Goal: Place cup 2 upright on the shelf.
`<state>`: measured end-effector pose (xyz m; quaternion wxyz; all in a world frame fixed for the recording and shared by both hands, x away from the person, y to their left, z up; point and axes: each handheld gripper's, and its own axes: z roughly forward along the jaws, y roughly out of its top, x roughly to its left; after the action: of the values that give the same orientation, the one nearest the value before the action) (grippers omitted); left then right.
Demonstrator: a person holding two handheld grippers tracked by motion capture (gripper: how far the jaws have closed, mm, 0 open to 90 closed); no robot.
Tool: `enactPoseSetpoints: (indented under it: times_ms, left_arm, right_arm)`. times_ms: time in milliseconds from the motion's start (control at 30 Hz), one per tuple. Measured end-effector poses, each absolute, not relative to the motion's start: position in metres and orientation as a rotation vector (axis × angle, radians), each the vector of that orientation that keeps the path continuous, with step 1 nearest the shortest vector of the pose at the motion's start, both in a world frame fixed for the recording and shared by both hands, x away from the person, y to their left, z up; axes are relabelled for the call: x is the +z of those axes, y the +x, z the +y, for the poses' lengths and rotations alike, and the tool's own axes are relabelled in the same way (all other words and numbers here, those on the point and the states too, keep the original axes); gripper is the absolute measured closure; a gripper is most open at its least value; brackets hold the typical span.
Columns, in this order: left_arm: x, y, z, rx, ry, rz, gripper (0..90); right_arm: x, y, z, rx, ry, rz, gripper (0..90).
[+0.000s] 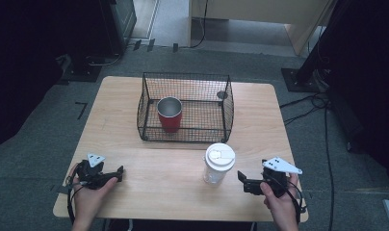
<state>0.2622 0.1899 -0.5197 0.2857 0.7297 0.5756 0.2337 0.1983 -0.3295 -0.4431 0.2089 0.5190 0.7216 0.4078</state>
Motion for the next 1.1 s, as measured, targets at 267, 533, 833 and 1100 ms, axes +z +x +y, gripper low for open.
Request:
enactPoseSetpoints:
  times_ms: [267, 533, 833, 1100]
  left_arm:
    - [-0.520, 0.262, 0.190, 0.624, 1.950, 1.539, 0.0]
    - [-0.520, 0.262, 0.190, 0.624, 1.950, 1.537, 0.0]
    - [-0.520, 0.263, 0.190, 0.623, 1.950, 1.534, 0.0]
    - [-0.520, 0.263, 0.190, 0.623, 1.950, 1.534, 0.0]
  right_arm:
    - [-0.436, 0.194, -0.309, 1.209, 1.370, 2.051, 0.0]
    - [-0.436, 0.193, -0.293, 1.250, 1.322, 2.087, 0.0]
    - [-0.439, 0.199, -0.277, 1.261, 1.299, 2.104, 0.0]
    - [-0.441, 0.205, -0.266, 1.289, 1.306, 2.090, 2.5]
